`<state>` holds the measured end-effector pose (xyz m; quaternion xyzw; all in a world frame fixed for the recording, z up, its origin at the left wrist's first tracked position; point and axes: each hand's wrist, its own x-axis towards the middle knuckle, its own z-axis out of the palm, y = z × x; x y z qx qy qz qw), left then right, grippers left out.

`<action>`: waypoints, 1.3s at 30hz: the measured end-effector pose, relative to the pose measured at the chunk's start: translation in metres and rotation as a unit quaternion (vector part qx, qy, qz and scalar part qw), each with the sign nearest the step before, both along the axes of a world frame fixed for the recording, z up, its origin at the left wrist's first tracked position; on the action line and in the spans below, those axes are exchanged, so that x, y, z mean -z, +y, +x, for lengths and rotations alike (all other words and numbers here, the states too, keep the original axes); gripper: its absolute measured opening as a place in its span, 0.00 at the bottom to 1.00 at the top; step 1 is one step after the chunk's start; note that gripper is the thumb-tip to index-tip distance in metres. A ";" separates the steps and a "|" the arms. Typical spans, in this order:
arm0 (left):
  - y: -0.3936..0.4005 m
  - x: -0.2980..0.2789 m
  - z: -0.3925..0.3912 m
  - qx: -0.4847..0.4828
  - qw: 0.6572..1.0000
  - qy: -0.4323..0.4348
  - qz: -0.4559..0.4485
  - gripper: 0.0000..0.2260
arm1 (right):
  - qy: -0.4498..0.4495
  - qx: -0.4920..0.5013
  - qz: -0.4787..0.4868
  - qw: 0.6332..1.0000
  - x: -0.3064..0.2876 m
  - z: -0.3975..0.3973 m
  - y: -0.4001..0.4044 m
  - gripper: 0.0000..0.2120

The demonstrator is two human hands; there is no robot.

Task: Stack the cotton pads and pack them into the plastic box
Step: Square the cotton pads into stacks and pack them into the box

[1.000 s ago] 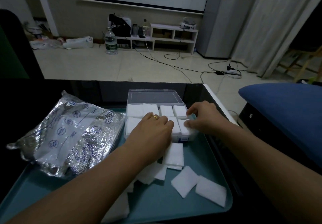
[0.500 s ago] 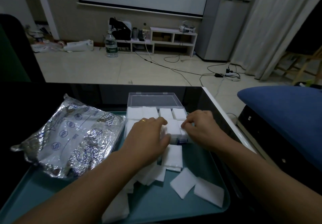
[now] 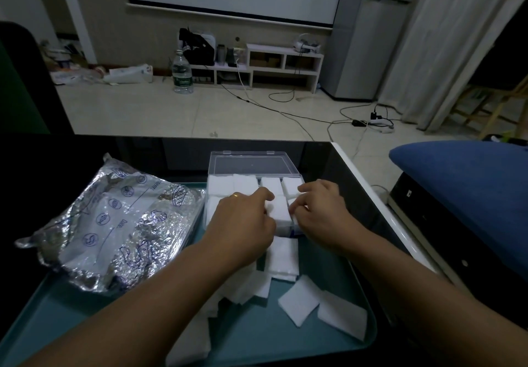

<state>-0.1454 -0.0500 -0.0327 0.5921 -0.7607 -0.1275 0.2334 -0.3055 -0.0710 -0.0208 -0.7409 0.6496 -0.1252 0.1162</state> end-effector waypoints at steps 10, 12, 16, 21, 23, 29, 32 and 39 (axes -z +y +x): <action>0.001 -0.006 0.006 0.017 0.995 -0.078 -0.064 0.16 | -0.076 0.013 -0.025 0.997 -0.002 -0.007 0.004 0.15; 0.002 -0.008 0.007 0.021 0.992 -0.104 -0.070 0.15 | -0.078 0.001 -0.023 0.997 -0.001 -0.008 0.005 0.17; 0.004 -0.008 0.006 0.032 0.985 -0.144 -0.085 0.14 | -0.092 -0.015 -0.037 0.995 0.000 -0.012 0.005 0.18; 0.004 -0.010 0.004 0.066 0.977 -0.174 -0.103 0.19 | -0.124 0.008 -0.118 0.985 -0.012 -0.029 0.009 0.15; 0.003 -0.010 0.000 0.120 0.963 -0.220 -0.101 0.23 | -0.072 -0.022 -0.113 0.991 -0.012 -0.034 0.012 0.15; 0.001 -0.008 -0.007 0.149 0.940 -0.301 -0.059 0.19 | 0.081 -0.119 -0.056 0.988 -0.006 -0.035 0.020 0.14; 0.000 -0.005 -0.005 0.147 0.944 -0.292 -0.047 0.19 | 0.099 -0.123 -0.058 0.986 -0.007 -0.033 0.020 0.14; 0.011 -0.020 -0.001 0.142 0.965 -0.212 -0.068 0.20 | 0.016 -0.073 -0.138 0.988 -0.014 -0.034 0.029 0.12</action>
